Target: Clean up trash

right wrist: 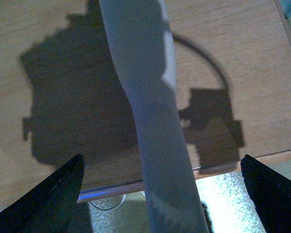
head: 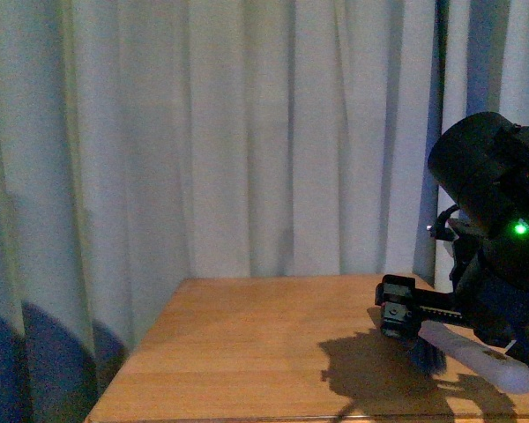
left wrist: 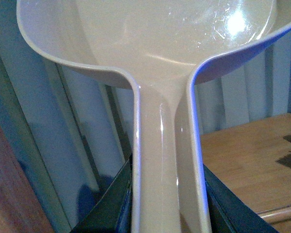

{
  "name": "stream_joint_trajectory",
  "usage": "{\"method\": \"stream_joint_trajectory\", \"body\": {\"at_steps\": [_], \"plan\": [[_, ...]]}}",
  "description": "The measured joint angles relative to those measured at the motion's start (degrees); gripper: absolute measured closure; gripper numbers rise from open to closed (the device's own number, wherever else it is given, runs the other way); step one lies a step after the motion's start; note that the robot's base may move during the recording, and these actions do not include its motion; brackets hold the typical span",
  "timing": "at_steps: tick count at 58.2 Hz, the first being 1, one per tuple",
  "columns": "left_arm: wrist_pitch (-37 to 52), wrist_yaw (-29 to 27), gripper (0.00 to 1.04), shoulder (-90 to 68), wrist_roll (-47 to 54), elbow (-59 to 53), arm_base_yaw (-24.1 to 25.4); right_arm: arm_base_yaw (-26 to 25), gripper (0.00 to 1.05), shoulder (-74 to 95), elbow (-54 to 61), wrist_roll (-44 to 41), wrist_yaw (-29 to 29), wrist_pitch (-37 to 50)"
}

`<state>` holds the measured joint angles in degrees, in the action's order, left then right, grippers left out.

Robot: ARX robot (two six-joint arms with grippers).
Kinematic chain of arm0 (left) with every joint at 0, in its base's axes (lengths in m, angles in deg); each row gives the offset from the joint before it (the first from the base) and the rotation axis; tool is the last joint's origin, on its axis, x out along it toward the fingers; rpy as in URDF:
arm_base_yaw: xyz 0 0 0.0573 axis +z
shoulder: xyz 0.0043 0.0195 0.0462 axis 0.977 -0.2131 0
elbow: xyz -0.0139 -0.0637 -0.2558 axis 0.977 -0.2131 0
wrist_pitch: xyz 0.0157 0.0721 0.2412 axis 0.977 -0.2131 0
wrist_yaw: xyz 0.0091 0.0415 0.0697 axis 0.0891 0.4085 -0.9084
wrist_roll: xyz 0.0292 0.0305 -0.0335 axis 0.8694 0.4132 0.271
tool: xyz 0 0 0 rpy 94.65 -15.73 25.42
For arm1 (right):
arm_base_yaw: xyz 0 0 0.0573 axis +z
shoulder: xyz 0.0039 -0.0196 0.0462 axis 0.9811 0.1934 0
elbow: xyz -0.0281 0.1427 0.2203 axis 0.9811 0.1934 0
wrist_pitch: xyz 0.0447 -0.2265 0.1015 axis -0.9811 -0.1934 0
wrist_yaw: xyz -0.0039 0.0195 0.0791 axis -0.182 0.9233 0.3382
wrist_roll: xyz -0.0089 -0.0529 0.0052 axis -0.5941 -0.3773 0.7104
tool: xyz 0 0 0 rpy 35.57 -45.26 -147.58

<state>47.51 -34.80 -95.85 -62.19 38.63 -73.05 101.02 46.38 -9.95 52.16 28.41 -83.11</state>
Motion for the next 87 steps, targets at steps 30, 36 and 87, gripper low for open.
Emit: {"method": "stream_joint_trajectory", "body": {"at_steps": [30, 36, 87], "plan": [[0.0, 0.0, 0.77, 0.0, 0.0, 0.0, 0.0, 0.3, 0.68, 1.0, 1.1, 2.0, 0.2, 0.7], [0.0, 0.0, 0.77, 0.0, 0.0, 0.0, 0.0, 0.2, 0.81, 1.0, 1.1, 2.1, 0.6, 0.7], [0.0, 0.0, 0.77, 0.0, 0.0, 0.0, 0.0, 1.4, 0.85, -52.3, 38.0, -26.5, -11.4, 36.3]]}}
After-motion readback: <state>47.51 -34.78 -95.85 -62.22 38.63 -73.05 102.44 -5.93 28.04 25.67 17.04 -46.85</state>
